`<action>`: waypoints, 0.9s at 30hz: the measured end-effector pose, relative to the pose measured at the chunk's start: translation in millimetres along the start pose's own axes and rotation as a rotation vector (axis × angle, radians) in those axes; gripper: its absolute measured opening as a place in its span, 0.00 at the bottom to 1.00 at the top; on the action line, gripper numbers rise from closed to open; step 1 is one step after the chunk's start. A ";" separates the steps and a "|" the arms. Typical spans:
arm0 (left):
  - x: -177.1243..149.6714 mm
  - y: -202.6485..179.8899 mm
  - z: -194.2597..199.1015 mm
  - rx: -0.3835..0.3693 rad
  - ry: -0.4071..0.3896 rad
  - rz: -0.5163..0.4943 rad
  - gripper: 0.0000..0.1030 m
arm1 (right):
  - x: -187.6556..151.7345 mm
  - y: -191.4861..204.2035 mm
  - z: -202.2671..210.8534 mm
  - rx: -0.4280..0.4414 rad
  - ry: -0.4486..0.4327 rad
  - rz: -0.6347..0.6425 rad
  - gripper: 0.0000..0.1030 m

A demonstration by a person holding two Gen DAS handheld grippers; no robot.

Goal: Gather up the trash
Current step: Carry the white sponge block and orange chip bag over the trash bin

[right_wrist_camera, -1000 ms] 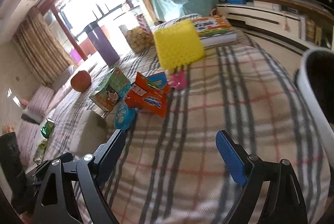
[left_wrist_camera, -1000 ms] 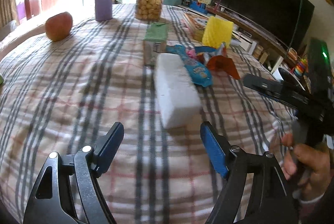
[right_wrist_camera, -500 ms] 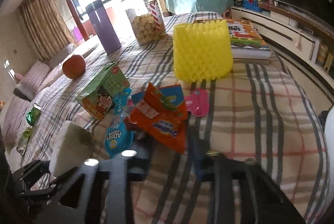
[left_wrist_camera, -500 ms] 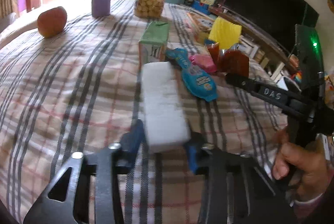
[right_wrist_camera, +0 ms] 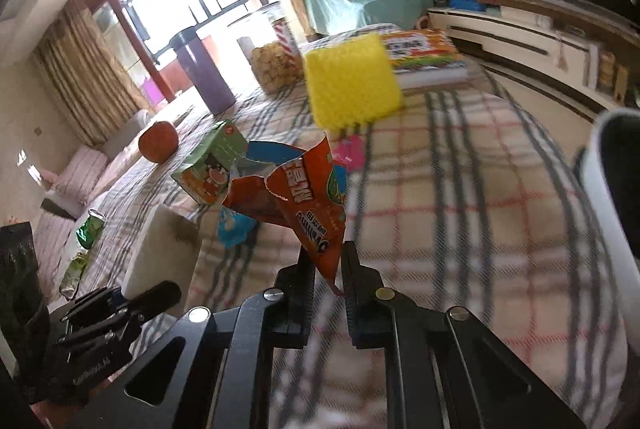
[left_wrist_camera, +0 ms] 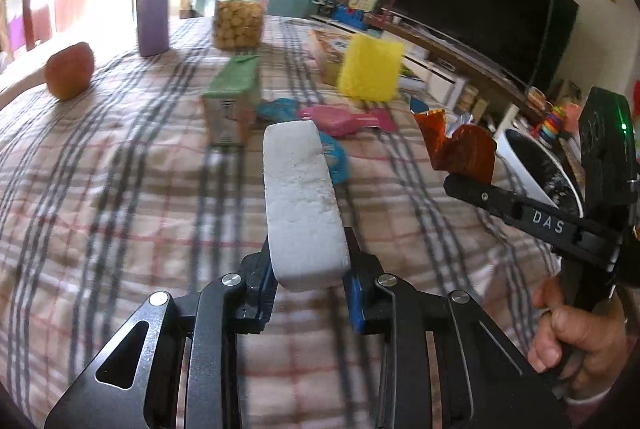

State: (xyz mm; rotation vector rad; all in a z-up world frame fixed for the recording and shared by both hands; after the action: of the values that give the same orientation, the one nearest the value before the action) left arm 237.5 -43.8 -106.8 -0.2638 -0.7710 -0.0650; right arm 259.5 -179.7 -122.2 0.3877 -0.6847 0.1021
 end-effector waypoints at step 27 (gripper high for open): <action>2.4 -136.3 -7.1 -0.172 0.009 -0.221 0.26 | -25.1 -92.6 104.1 -0.109 -0.129 -0.191 0.13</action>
State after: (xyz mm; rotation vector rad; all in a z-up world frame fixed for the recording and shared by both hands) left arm 223.0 -177.1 -81.1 -0.3402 -0.7839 -0.3420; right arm 198.2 -304.0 -93.7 0.3550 -0.7730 -0.1424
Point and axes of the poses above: each gripper's, at about its wrist camera, not at the fingertips, and z roughly against the way its jaws point, y to its left, x to its top, the point moved 8 cm from there along -z, roughly the way its jaws point, and after that the axes turned 3 degrees about -x, right-handed, at the moved point
